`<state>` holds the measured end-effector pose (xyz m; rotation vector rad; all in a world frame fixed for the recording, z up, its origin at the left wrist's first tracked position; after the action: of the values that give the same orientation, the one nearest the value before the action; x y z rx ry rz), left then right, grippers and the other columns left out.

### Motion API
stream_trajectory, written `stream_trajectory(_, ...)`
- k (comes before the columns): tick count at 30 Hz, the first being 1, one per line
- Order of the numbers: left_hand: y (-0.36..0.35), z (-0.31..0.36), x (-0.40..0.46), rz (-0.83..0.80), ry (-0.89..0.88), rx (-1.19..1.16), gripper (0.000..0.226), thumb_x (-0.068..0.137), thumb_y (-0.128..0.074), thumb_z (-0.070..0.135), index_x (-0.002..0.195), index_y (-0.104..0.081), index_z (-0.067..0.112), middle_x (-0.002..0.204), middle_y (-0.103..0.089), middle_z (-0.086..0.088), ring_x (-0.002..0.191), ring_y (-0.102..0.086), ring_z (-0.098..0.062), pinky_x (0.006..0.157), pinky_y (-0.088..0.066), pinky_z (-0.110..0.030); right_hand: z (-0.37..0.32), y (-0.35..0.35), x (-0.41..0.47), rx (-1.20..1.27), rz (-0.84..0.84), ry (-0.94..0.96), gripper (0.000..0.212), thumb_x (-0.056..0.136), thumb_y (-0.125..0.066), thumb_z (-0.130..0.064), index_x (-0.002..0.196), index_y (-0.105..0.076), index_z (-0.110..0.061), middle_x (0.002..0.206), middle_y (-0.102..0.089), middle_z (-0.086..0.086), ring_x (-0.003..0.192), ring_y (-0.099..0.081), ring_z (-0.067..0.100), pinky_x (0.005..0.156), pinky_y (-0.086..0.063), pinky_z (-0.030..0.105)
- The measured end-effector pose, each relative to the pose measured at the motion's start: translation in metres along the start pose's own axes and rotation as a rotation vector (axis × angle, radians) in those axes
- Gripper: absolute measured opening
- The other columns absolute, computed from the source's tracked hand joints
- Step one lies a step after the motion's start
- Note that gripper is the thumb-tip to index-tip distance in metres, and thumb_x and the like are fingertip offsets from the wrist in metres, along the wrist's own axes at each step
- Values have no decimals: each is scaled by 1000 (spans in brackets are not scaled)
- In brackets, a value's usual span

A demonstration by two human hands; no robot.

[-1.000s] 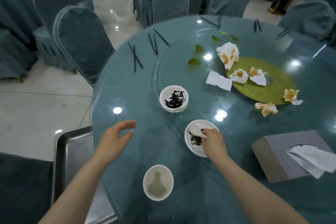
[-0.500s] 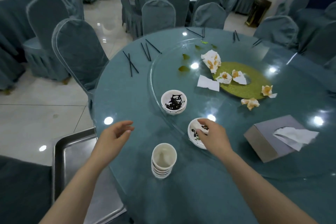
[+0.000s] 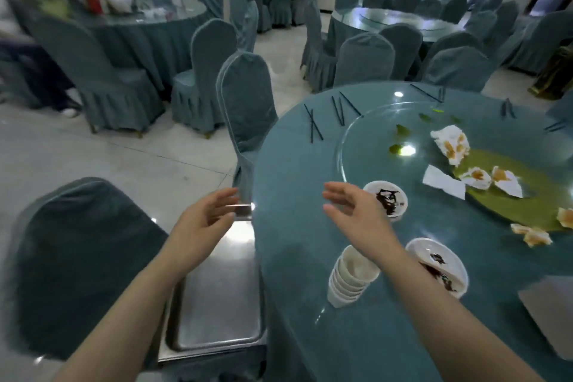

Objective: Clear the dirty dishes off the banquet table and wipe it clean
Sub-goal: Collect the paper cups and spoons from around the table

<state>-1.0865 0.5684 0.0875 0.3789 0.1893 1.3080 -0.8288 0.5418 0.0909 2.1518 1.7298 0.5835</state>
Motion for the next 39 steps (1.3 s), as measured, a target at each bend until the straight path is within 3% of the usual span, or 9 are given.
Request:
stream_trajectory(5, 101, 4, -48, 227, 0, 75, 42, 92, -57, 7, 124, -51, 34, 123, -61, 12, 114, -57, -4, 97, -44, -23, -69, -81, 10, 32, -144, 135, 33, 84, -68, -11, 116, -65, -19, 103, -65, -13, 100, -62, 6, 97, -49, 33)
stream_trajectory(11, 228, -5, -117, 483, 24, 121, 40, 91, -57, 5, 122, -55, 29, 112, -64, 18, 107, -59, 5, 88, -45, -9, -178, -197, 2, 91, -354, 298, 32, 85, -67, -14, 117, -65, -20, 108, -66, -12, 102, -61, 6, 97, -49, 31)
stream_trajectory(19, 382, -68, -207, 647, 125, 188, 37, 92, -57, 10, 118, -53, 36, 111, -64, 17, 106, -58, 3, 91, -45, -20, -280, -369, -34, 132, -541, 398, 33, 86, -66, -15, 118, -63, -22, 106, -67, -11, 102, -62, 1, 95, -49, 25)
stream_trajectory(23, 460, -112, -237, 660, 175, 180, 37, 92, -57, 7, 120, -55, 30, 110, -65, 15, 104, -60, 3, 88, -46, -16, -308, -466, -55, 128, -631, 371, 37, 86, -66, -16, 122, -60, -22, 106, -66, -15, 100, -60, -5, 91, -48, 18)
stream_trajectory(29, 549, -170, -244, 620, 233, 144, 38, 92, -55, 4, 124, -54, 25, 111, -65, 9, 104, -61, -3, 81, -46, -9, -329, -565, -50, 138, -649, 283, 35, 86, -66, -20, 119, -60, -30, 104, -67, -17, 99, -60, -6, 91, -48, 21)
stream_trajectory(33, 596, -211, -213, 590, 250, 100, 38, 92, -56, 3, 120, -55, 29, 110, -66, 10, 104, -62, -3, 88, -48, -17, -325, -616, -24, 118, -642, 218, 34, 86, -66, -17, 118, -61, -28, 104, -67, -14, 100, -60, -4, 92, -49, 23)
stream_trajectory(39, 663, -274, -126, 495, 281, 108, 41, 91, -58, 9, 115, -53, 41, 111, -68, 13, 105, -63, -4, 93, -48, -26, -317, -685, 65, 48, -633, 165, 30, 85, -67, -21, 113, -65, -30, 105, -65, -22, 101, -58, -6, 84, -45, 11)
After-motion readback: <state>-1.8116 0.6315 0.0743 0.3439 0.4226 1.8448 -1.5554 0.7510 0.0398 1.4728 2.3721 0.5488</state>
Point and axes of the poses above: each hand's wrist, its own x-axis towards the middle knuckle, its own y-axis out of the back of the hand, z = x × y, the point moved 10 cm from there along x, towards the middle knuckle
